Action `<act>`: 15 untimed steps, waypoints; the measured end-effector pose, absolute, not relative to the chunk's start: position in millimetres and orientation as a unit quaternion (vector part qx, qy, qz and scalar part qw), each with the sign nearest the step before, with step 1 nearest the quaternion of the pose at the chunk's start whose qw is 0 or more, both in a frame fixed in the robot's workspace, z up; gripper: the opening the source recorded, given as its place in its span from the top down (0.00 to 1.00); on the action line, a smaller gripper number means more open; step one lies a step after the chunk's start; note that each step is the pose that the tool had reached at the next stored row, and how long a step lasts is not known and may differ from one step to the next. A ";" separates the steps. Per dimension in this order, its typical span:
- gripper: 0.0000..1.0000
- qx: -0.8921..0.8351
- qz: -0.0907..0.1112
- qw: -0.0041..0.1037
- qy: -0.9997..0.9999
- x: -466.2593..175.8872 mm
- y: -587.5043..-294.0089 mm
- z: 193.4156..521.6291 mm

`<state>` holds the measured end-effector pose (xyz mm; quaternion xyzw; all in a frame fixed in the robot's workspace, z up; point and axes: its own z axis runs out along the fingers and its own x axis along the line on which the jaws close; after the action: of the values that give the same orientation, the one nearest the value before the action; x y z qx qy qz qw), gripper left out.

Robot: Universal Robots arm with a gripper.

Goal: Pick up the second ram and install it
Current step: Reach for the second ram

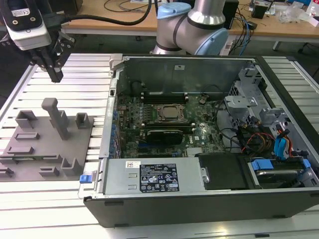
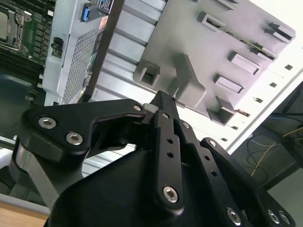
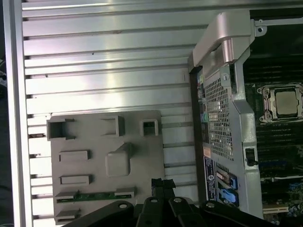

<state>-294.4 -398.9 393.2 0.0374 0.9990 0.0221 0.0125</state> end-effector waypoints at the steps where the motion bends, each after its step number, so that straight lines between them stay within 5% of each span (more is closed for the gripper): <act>1: 0.89 0.037 0.022 0.012 0.999 -297.0 -398.8 393.2; 15: 0.89 0.037 0.022 0.012 0.999 -326.5 -398.8 393.0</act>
<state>-326.5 -398.8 393.0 0.0374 0.9990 0.0221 0.0125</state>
